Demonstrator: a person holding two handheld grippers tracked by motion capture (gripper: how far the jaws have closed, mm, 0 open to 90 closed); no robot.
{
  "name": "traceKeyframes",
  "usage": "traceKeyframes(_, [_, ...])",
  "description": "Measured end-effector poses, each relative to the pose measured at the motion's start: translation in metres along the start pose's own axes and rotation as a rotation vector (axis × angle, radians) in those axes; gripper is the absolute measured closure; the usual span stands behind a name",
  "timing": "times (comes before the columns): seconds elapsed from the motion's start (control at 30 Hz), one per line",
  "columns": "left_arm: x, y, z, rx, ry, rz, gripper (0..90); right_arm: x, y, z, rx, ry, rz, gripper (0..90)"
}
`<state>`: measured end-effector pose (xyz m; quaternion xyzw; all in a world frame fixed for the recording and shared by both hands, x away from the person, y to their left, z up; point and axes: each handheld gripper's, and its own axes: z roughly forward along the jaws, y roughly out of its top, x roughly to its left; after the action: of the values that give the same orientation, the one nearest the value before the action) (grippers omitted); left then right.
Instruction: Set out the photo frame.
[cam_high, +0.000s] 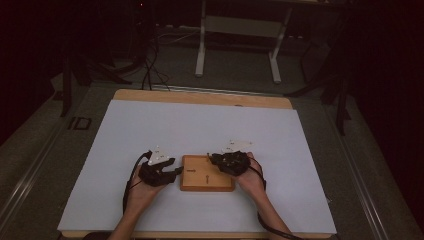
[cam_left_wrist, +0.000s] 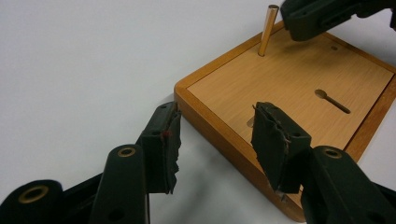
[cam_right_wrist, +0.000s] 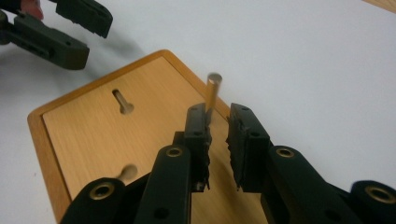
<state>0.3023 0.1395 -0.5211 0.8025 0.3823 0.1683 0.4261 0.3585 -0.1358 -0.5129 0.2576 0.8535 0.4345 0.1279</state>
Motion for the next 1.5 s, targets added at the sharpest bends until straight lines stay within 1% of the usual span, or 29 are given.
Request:
traceKeyframes(0.13, [-0.002,0.000,0.002,0.007,-0.002,0.011,51.5,0.001,0.004,0.006,0.000,0.010,-0.002,75.8])
traceKeyframes(0.17, [-0.002,0.000,0.002,0.009,-0.002,0.012,51.5,0.001,0.007,0.011,-0.001,0.014,-0.001,75.3])
traceKeyframes(0.2, [-0.002,0.000,0.002,0.009,-0.003,0.014,51.5,0.001,0.007,0.011,-0.001,0.014,-0.001,75.3])
traceKeyframes(0.23, [-0.002,0.000,0.003,0.010,-0.004,0.014,51.5,0.000,0.009,0.015,0.000,0.016,-0.003,75.4])
traceKeyframes(0.27, [-0.002,0.000,0.003,0.010,-0.004,0.014,51.5,0.000,0.009,0.015,0.000,0.016,-0.003,75.4])
traceKeyframes(0.3, [-0.002,0.000,0.003,0.011,-0.004,0.015,51.5,-0.001,0.010,0.019,0.004,0.019,0.001,75.5])
traceKeyframes(0.33, [-0.002,0.000,0.003,0.011,-0.004,0.015,51.5,-0.001,0.010,0.019,0.004,0.019,0.001,75.5])
traceKeyframes(0.37, [-0.002,0.000,0.003,0.011,-0.004,0.015,51.5,-0.003,0.010,0.023,0.006,0.020,0.013,76.3])
traceKeyframes(0.47, [-0.002,0.000,0.003,0.012,-0.004,0.014,51.5,-0.005,0.009,0.026,0.012,0.023,0.018,77.2])
traceKeyframes(0.5, [-0.002,0.000,0.003,0.013,-0.005,0.014,51.5,-0.007,0.007,0.028,0.006,0.059,0.033,82.8])
traceKeyframes(0.63, [-0.002,0.000,0.003,0.013,-0.006,0.014,51.6,-0.008,0.006,0.027,0.001,0.065,0.030,83.6])
traceKeyframes(0.7, [-0.002,0.000,0.003,0.015,-0.008,0.016,51.6,-0.008,0.005,0.025,0.003,0.078,0.034,83.9])
traceKeyframes(0.83, [-0.002,0.000,0.001,0.010,-0.014,0.014,51.6,-0.011,0.005,0.027,0.001,0.095,0.061,83.9])
traceKeyframes(0.93, [-0.002,0.000,0.001,0.009,-0.020,0.015,51.5,-0.014,0.005,0.028,-0.005,0.122,0.086,84.0])
traceKeyframes(1.03, [-0.002,0.000,0.000,0.012,-0.030,0.018,51.4,-0.016,0.005,0.029,-0.003,0.129,0.090,84.0])
traceKeyframes(1.1, [-0.006,0.001,0.001,0.015,-0.051,0.036,51.0,-0.018,0.006,0.029,0.007,0.148,0.105,83.9])
traceKeyframes(1.17, [-0.007,0.000,0.000,0.019,-0.060,0.049,50.5,-0.020,0.007,0.030,0.014,0.155,0.116,83.9])
traceKeyframes(1.2, [-0.007,0.000,0.000,0.019,-0.060,0.049,50.3,-0.020,0.007,0.030,0.014,0.155,0.116,83.9])
traceKeyframes(1.23, [-0.008,0.000,-0.002,0.019,-0.073,0.051,50.0,-0.022,0.007,0.031,0.012,0.163,0.128,84.0])
traceKeyframes(1.3, [-0.009,0.000,-0.004,0.013,-0.077,0.056,48.7,-0.024,0.008,0.031,0.019,0.174,0.133,84.0])
traceKeyframes(1.4, [-0.008,-0.001,-0.005,0.009,-0.098,0.052,46.4,-0.026,0.009,0.032,0.028,0.185,0.140,84.0])
traceKeyframes(1.5, [-0.009,-0.002,-0.006,0.013,-0.114,0.066,44.5,-0.028,0.010,0.033,0.031,0.200,0.148,84.0])
